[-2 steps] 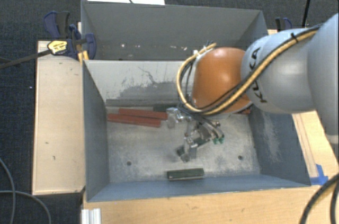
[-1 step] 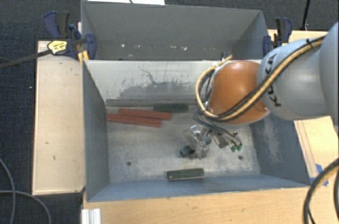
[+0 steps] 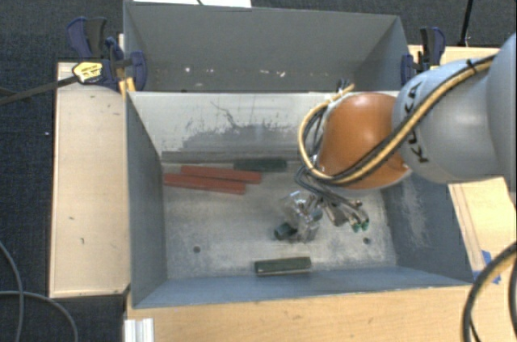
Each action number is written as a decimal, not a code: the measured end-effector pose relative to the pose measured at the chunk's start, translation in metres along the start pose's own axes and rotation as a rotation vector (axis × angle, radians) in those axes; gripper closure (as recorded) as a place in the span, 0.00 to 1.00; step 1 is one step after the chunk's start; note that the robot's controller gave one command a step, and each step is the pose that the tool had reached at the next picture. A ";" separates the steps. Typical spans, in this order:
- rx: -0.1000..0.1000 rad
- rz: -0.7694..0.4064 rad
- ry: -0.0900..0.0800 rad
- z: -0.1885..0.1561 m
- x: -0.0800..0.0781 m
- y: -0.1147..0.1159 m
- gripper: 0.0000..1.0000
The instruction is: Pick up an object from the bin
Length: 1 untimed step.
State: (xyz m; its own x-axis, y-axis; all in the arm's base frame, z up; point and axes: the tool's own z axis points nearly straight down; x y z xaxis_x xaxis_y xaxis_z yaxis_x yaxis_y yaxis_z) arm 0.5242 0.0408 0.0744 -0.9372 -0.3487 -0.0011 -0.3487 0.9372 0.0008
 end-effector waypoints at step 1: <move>0.003 0.005 -0.009 -0.174 -0.015 0.015 1.00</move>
Offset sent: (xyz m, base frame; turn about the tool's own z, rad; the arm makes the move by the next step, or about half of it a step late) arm 0.0000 0.0000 0.0000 0.0000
